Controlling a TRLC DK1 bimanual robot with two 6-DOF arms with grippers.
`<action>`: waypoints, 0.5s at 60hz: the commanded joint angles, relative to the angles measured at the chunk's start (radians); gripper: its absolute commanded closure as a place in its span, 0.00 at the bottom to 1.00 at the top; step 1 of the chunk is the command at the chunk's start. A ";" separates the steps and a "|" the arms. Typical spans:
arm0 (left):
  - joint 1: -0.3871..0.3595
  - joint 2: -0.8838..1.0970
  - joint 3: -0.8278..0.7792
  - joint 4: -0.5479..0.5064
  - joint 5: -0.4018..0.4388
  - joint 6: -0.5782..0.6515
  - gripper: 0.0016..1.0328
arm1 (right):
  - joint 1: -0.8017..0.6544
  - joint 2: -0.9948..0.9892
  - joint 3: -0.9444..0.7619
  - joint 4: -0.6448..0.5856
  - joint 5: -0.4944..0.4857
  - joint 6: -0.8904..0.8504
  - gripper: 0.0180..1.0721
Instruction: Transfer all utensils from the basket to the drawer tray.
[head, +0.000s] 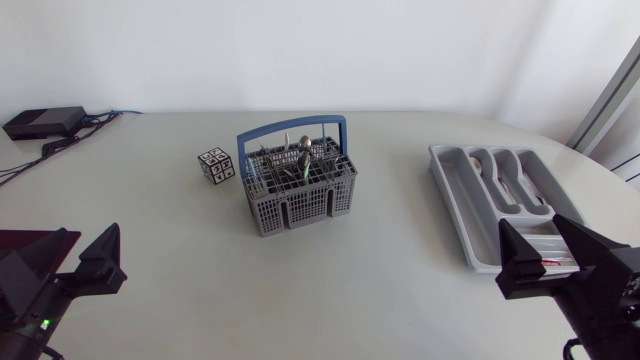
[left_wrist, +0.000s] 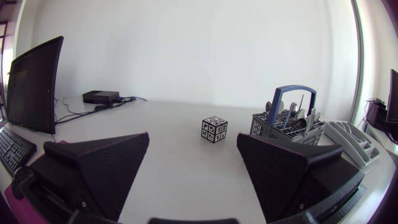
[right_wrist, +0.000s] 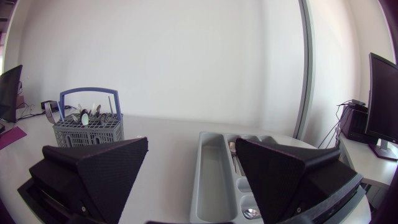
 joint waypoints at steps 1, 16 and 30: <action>-0.006 -0.008 -0.034 -0.029 -0.017 0.011 0.04 | 0.005 -0.004 -0.023 -0.009 -0.003 0.006 0.04; -0.007 -0.008 -0.031 -0.028 -0.034 0.012 0.04 | 0.000 -0.004 -0.023 -0.009 -0.003 0.006 0.04; -0.025 -0.005 0.049 0.026 -0.034 0.014 0.07 | 0.010 -0.004 -0.017 0.025 0.012 0.005 0.04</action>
